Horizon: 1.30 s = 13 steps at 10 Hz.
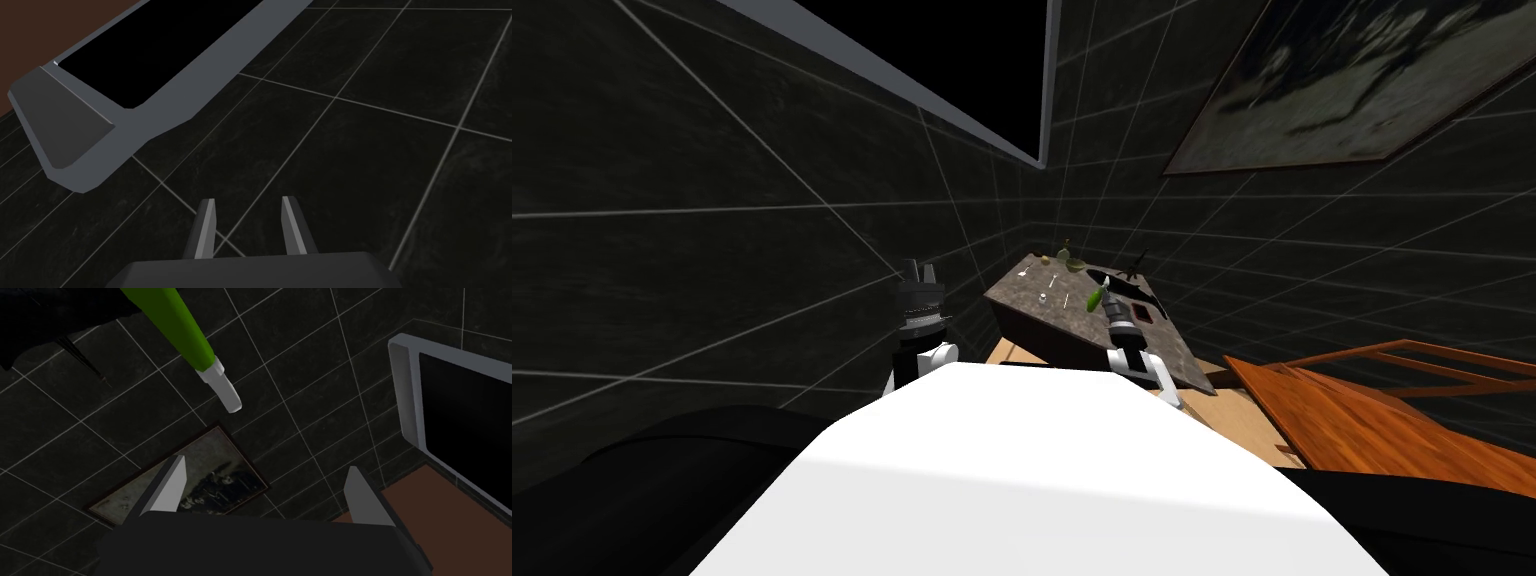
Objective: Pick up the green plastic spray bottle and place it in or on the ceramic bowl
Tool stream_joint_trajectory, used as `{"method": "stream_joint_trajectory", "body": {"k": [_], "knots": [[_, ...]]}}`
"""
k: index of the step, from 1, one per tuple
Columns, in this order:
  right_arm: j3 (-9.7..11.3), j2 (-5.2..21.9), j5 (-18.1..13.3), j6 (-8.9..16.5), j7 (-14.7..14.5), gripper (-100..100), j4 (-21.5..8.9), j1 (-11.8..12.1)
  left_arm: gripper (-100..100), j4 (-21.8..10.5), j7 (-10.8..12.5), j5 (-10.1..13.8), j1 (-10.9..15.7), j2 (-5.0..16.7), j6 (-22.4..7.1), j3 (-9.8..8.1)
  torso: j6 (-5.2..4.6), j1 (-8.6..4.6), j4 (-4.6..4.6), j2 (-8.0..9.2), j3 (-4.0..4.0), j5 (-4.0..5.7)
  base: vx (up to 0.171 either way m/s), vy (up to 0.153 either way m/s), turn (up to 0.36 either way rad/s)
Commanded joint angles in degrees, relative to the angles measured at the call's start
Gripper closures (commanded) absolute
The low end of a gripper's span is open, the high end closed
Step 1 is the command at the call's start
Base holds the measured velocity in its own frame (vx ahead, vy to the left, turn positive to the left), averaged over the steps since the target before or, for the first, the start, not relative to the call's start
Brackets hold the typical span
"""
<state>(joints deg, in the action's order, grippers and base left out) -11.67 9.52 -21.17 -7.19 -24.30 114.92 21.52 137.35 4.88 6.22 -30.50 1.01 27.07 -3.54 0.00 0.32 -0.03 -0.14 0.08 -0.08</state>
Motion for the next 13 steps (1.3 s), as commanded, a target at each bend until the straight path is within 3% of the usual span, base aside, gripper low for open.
{"method": "stream_joint_trajectory", "body": {"k": [1,9,13], "knots": [[-1.40,0.37,-1.60,1.52,-1.83,-100,-2.61,-1.18,0,0.00,0.00,0.00,0.00,0.00,0.00,0.00,0.00,0.00,0.00,0.00,0.00,0.00,0.043,0.091,0.048],[-7.28,2.23,-8.94,7.62,-9.65,-100,-13.20,-5.20,0,0.00,0.00,0.00,0.00,0.00,0.00,0.00,-0.01,-0.03,0.00,0.02,-0.01,0.00,0.038,0.077,0.031],[-9.99,4.42,-12.35,10.42,-13.29,-100,-17.92,-7.02,0,0.00,0.00,0.00,0.00,0.00,0.00,0.00,-0.01,-0.09,0.01,0.04,-0.02,0.01,0.032,0.063,0.032]]}}
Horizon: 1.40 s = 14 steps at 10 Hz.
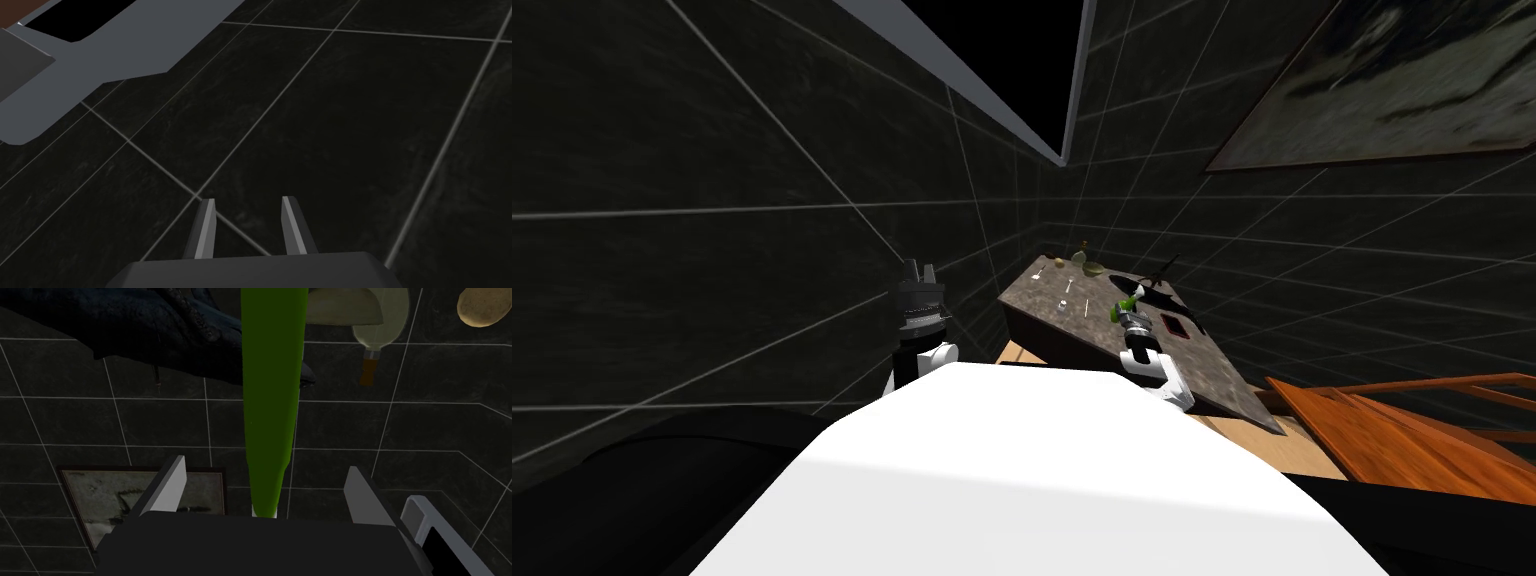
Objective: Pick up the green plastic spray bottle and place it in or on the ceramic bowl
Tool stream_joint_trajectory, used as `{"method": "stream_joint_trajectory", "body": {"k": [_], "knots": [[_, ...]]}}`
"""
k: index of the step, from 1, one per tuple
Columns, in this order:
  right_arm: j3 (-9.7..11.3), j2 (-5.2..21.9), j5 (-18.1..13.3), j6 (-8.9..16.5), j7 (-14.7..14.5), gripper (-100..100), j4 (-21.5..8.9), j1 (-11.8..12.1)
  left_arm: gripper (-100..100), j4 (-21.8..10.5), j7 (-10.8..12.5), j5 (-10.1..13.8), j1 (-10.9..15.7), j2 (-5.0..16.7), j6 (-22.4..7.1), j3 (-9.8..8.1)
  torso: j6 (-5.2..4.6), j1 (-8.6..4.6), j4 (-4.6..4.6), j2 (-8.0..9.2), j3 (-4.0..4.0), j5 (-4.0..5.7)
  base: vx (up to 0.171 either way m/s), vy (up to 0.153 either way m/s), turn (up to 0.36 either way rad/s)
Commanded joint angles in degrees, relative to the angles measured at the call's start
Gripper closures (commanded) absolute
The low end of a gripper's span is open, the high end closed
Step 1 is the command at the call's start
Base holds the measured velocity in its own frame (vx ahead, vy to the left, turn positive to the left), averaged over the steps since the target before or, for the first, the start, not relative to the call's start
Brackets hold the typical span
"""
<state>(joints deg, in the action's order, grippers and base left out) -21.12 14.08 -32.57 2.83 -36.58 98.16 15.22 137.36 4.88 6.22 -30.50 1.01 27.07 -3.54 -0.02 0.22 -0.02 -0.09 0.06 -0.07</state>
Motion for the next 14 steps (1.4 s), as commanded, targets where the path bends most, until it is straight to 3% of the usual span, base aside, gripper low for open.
{"method": "stream_joint_trajectory", "body": {"k": [1,2,3,4,5,6,10,11,12,13,14], "knots": [[-0.97,0.45,-1.48,0.83,-1.57,-100,-1.87,-1.01,0,0.00,0.00,0.00,0.00,0.00,0.00,0.00,0.00,0.00,0.00,0.00,0.00,0.00,0.031,0.060,0.018],[-0.63,0.15,-1.00,0.54,-0.94,-100,-1.20,-0.68,0,0.00,0.00,0.00,0.00,0.00,0.00,0.00,0.01,0.00,0.00,0.00,0.00,0.01,0.013,0.027,0.001],[-0.70,0.13,-1.12,0.60,-1.18,0,-1.36,-0.77,0,0.00,0.00,0.00,0.00,0.00,0.00,0.00,0.00,-0.10,0.01,0.06,-0.03,0.02,0.003,0.005,-0.001],[-1.19,0.47,-1.24,1.55,-1.25,-100,-2.52,-2.42,0,0.00,0.00,0.00,0.00,0.00,0.00,0.00,0.00,-0.18,0.02,0.10,-0.06,0.04,0.017,-0.031,0.096],[-1.06,0.15,-1.27,0.85,-1.24,-100,-2.10,-1.67,0,0.00,0.00,0.00,0.01,0.01,0.00,0.00,0.03,-0.32,0.02,0.06,-0.04,0.07,0.012,-0.024,0.032],[-1.11,0.16,-1.29,0.93,-1.27,100,-2.20,-1.80,0,0.00,0.00,0.00,0.00,0.01,0.00,-0.01,-0.01,-0.31,0.01,0.08,-0.04,0.08,0.000,0.000,0.000],[-1.11,0.17,-1.29,0.91,-1.27,100,-2.18,-1.79,0,0.00,0.00,0.00,0.00,0.00,0.00,0.00,0.00,-0.23,0.02,0.11,-0.06,0.06,0.000,0.000,0.000],[-1.11,0.17,-1.29,0.91,-1.27,0,-2.18,-1.79,0,0.00,0.00,0.00,0.00,0.00,0.00,0.00,0.00,-0.23,0.02,0.11,-0.06,0.07,0.000,0.000,0.000],[-1.11,0.17,-1.29,0.91,-1.27,100,-2.18,-1.79,0,0.00,0.00,0.00,0.00,0.00,0.00,0.00,0.00,-0.23,0.02,0.11,-0.06,0.07,0.000,0.000,0.000],[-1.11,0.17,-1.29,0.91,-1.27,0,-2.18,-1.79,0,0.00,0.00,0.00,0.00,0.00,0.00,0.00,0.00,-0.23,0.02,0.11,-0.06,0.07,0.000,0.000,0.000],[-1.66,2.23,-1.10,1.58,-1.83,100,-4.30,-3.80,0,0.00,0.00,0.00,0.00,0.00,0.00,0.00,0.00,-0.22,0.02,0.11,-0.06,0.07,-0.154,0.035,0.232]]}}
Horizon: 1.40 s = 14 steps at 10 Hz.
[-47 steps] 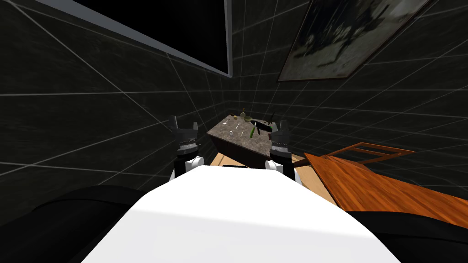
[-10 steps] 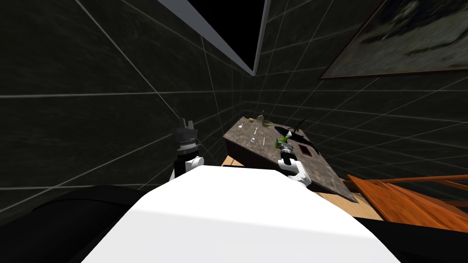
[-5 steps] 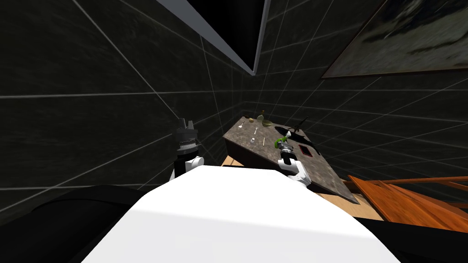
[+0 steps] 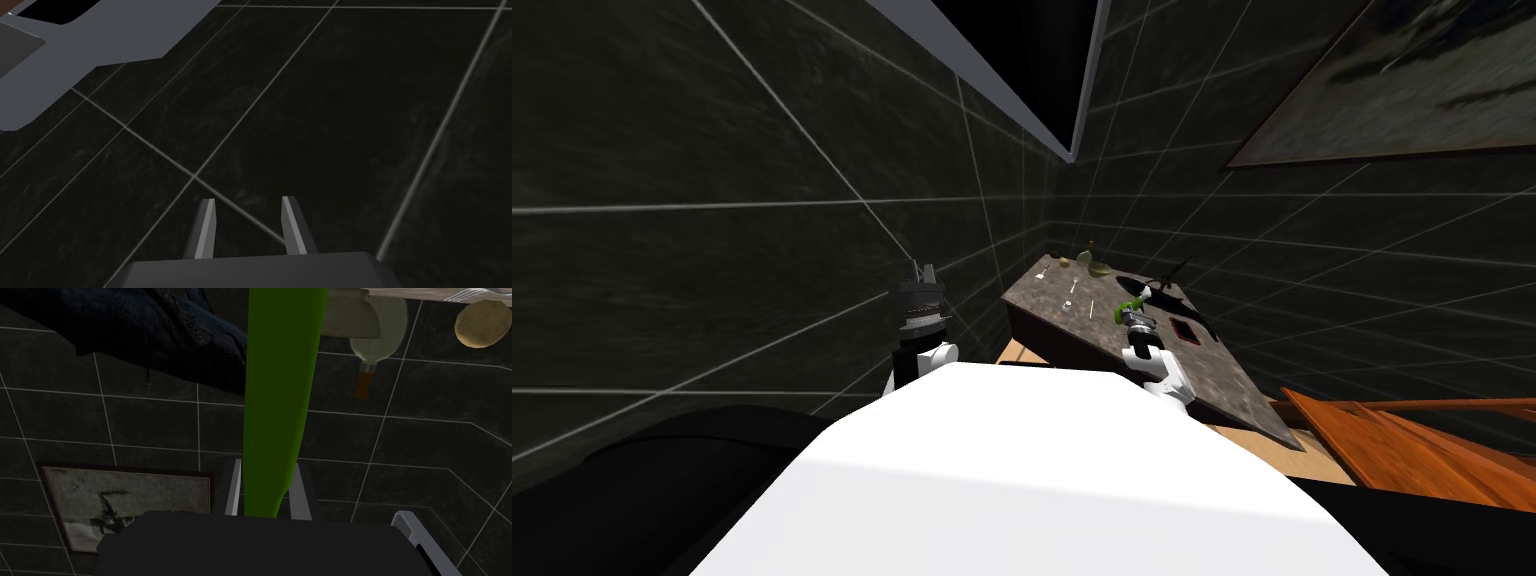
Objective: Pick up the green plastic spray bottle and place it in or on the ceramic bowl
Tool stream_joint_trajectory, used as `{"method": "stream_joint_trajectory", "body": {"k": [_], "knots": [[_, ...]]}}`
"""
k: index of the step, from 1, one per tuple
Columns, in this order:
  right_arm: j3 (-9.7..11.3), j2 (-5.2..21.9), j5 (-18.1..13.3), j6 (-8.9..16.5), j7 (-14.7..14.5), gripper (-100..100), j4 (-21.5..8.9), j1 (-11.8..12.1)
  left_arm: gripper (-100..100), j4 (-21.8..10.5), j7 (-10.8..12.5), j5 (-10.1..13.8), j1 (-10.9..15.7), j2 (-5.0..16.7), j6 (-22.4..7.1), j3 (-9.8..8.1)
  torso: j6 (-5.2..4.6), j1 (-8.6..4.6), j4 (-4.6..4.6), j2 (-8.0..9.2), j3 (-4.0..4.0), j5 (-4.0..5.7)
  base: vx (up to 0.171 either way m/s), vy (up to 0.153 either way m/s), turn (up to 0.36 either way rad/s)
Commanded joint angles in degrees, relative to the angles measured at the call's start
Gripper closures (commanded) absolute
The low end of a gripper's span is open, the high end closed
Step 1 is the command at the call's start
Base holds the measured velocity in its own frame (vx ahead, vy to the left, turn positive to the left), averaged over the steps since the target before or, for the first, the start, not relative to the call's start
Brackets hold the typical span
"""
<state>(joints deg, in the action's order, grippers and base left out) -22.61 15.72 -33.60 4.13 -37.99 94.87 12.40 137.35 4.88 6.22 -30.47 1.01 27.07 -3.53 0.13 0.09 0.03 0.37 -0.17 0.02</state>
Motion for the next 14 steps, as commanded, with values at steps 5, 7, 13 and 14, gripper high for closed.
{"method": "stream_joint_trajectory", "body": {"k": [5,7,13,14], "knots": [[-1.82,6.98,0.89,2.36,-1.86,100,-8.02,-6.84,0,-0.01,0.00,0.00,0.00,0.00,0.00,0.00,-0.05,-0.03,0.01,0.31,-0.17,0.03,-0.228,0.026,0.200],[-2.68,10.25,1.62,3.45,-2.49,100,-11.90,-9.66,0,-0.01,0.00,0.00,0.00,0.01,0.00,-0.01,0.04,-0.11,-0.01,0.28,-0.14,0.02,-0.214,-0.001,0.288],[-5.21,19.57,4.42,6.57,-3.82,100,-22.71,-16.60,0,0.00,0.00,0.00,-0.01,0.01,0.00,-0.01,0.12,-0.07,-0.08,-0.06,0.05,0.01,-0.153,0.015,0.260],[-5.21,20.27,4.42,6.57,-3.82,100,-23.53,-16.60,0,0.00,0.00,0.00,-0.01,0.01,0.00,-0.01,0.07,-0.09,-0.08,0.01,0.02,0.02,-0.105,0.005,0.174]]}}
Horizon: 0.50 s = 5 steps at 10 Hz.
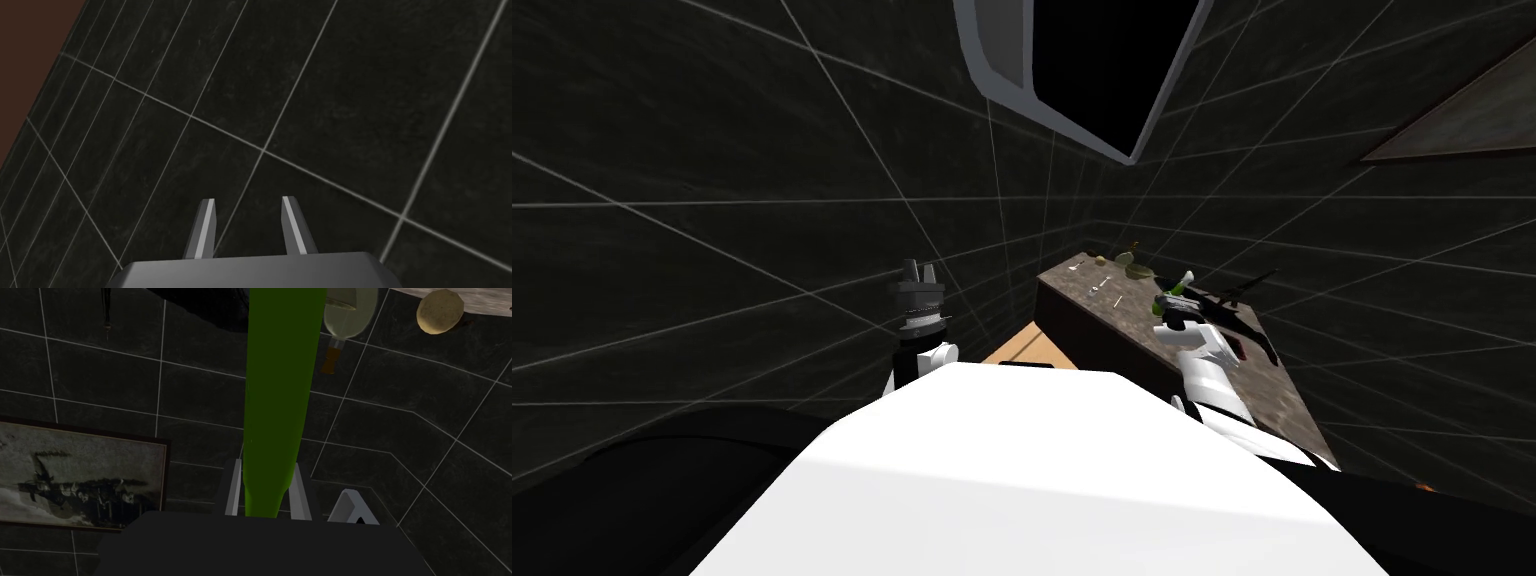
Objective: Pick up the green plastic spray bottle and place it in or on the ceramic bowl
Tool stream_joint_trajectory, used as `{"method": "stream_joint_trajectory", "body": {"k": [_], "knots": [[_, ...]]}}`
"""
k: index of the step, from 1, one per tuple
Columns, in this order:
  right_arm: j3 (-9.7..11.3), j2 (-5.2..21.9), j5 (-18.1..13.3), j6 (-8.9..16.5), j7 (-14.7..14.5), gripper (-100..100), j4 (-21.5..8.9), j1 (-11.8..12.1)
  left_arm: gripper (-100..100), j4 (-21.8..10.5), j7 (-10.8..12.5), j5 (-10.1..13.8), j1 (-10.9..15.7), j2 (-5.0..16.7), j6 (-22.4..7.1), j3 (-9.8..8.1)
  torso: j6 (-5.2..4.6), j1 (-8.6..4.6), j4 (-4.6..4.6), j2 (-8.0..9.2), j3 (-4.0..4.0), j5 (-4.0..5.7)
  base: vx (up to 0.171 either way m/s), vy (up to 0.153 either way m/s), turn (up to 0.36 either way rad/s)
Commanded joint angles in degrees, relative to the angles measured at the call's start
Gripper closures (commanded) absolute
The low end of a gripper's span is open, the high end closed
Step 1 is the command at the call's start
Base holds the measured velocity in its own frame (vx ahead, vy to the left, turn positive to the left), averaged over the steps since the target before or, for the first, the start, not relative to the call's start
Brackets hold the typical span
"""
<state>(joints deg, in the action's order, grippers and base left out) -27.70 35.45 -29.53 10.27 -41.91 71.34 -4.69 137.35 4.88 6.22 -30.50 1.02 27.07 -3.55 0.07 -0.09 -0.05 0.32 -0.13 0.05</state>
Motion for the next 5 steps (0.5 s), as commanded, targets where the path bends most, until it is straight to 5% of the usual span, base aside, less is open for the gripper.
{"method": "stream_joint_trajectory", "body": {"k": [1,5], "knots": [[-0.67,2.66,1.09,1.09,-0.09,100,-2.56,-0.75,0,0.00,0.00,0.00,0.00,0.00,0.00,0.00,0.00,0.00,0.00,0.00,0.00,0.00,-0.082,-0.009,0.222],[-1.78,6.97,2.74,2.41,-0.35,100,-6.80,-2.94,0,0.00,0.00,0.00,-0.01,0.00,0.00,-0.01,-0.03,-0.09,-0.02,-0.22,0.11,0.05,-0.053,-0.010,0.173]]}}
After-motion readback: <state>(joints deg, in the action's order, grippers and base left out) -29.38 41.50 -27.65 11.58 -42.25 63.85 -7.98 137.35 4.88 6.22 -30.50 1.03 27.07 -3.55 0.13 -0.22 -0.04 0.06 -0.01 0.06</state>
